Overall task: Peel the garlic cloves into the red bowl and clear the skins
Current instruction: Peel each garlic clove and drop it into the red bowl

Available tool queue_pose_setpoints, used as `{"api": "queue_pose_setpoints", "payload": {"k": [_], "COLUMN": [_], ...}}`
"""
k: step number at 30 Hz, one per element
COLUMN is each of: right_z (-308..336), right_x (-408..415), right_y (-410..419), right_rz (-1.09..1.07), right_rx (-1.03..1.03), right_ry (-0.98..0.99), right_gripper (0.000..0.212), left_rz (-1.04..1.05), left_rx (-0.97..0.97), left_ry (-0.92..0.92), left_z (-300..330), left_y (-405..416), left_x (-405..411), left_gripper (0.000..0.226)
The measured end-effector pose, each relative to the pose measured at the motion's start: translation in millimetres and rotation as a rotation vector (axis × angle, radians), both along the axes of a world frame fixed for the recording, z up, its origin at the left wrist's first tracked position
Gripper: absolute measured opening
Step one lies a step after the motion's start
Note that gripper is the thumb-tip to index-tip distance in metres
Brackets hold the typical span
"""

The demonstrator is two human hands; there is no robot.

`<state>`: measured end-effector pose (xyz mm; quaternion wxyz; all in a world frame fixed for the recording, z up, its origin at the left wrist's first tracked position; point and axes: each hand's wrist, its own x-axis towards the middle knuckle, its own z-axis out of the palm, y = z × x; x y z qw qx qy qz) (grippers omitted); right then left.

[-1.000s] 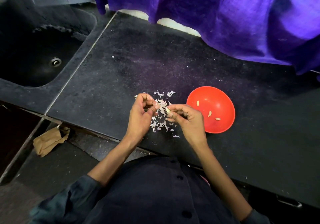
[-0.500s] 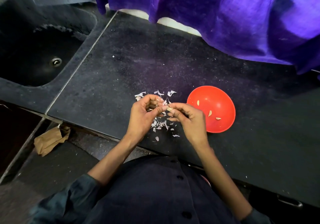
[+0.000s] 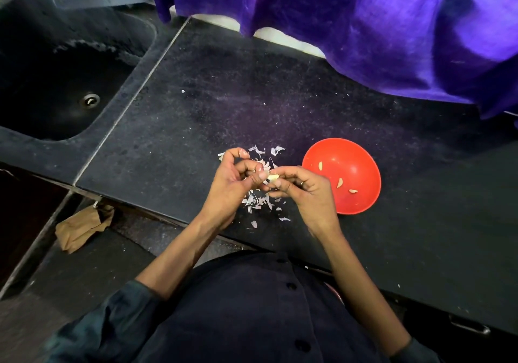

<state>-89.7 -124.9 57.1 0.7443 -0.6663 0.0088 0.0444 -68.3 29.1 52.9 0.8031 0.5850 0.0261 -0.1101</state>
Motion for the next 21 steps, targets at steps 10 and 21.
{"api": "queue_pose_setpoints", "payload": {"k": [10, 21], "right_z": [-2.7, -3.3], "right_x": [-1.0, 0.5], "right_y": [6.7, 1.1], "right_rz": [-0.098, -0.214], "right_rx": [-0.102, -0.107], "right_ry": [-0.035, 0.03], "right_gripper": [0.017, 0.011], "left_rz": [0.126, 0.056], "left_rx": [0.191, 0.202], "left_ry": [-0.065, -0.138], "left_z": [-2.1, 4.9], "left_y": [-8.6, -3.7], "left_x": [-3.8, -8.2], "left_gripper": [0.035, 0.035]}}
